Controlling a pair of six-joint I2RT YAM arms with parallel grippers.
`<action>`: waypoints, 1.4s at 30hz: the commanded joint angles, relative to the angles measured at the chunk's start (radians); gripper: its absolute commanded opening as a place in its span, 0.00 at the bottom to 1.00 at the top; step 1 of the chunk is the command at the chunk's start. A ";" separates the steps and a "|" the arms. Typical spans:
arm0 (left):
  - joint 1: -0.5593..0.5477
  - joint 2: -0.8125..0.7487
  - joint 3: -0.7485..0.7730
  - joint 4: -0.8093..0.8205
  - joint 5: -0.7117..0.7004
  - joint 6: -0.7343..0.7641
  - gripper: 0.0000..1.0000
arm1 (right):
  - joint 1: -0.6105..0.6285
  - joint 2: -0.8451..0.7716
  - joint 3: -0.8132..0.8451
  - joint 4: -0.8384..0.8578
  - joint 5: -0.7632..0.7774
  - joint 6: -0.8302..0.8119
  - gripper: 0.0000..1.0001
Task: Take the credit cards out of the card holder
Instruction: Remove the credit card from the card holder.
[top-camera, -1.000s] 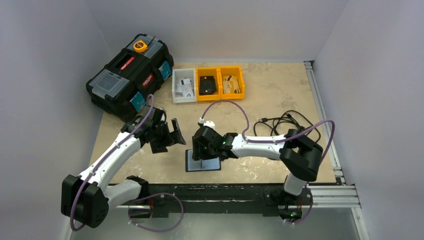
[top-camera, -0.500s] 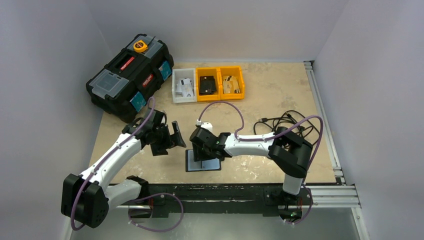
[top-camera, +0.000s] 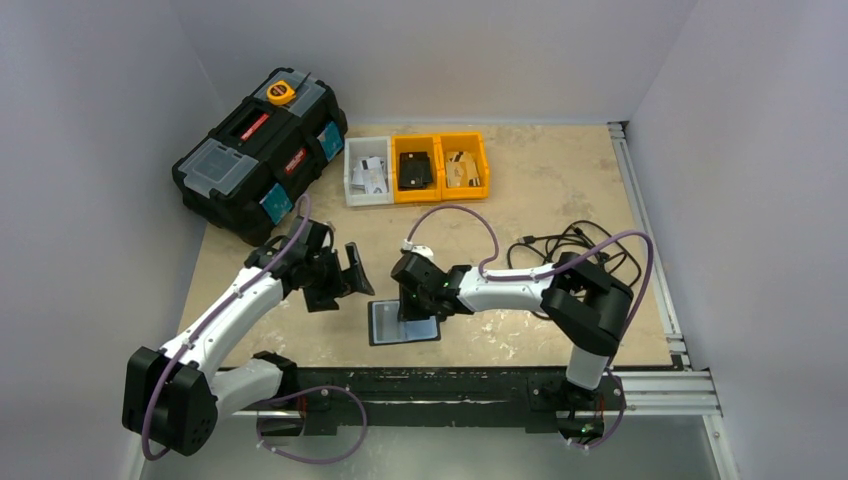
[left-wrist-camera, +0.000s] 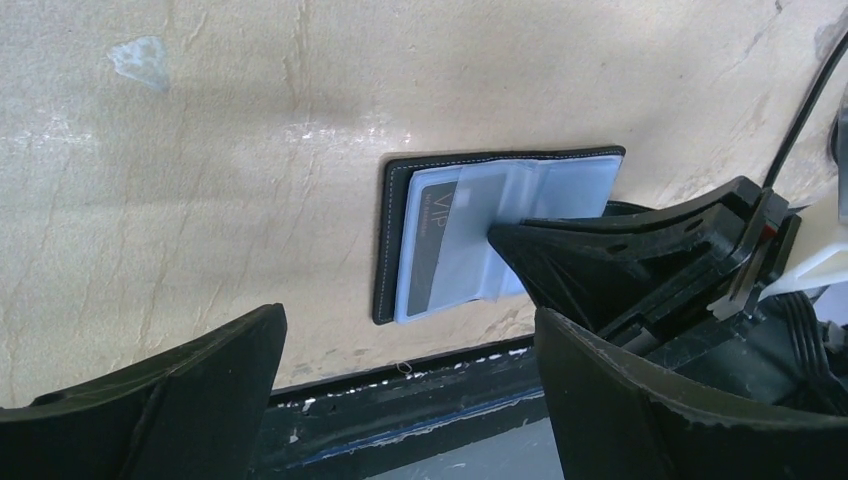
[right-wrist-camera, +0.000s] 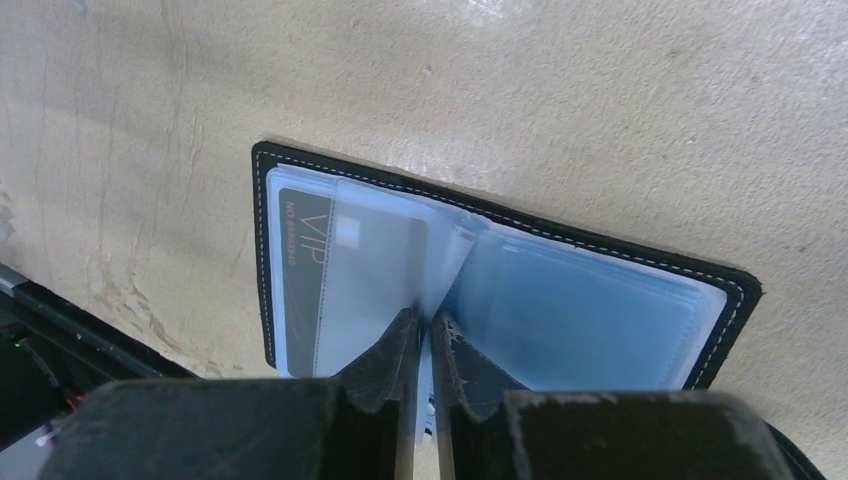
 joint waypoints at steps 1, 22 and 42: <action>0.006 0.006 -0.012 0.045 0.055 0.012 0.93 | -0.026 -0.012 -0.073 0.041 -0.036 0.009 0.06; -0.211 0.239 -0.086 0.261 0.085 -0.082 0.34 | -0.125 0.012 -0.291 0.369 -0.269 0.051 0.00; -0.231 0.241 -0.075 0.248 0.049 -0.066 0.30 | -0.138 0.052 -0.308 0.421 -0.309 0.061 0.00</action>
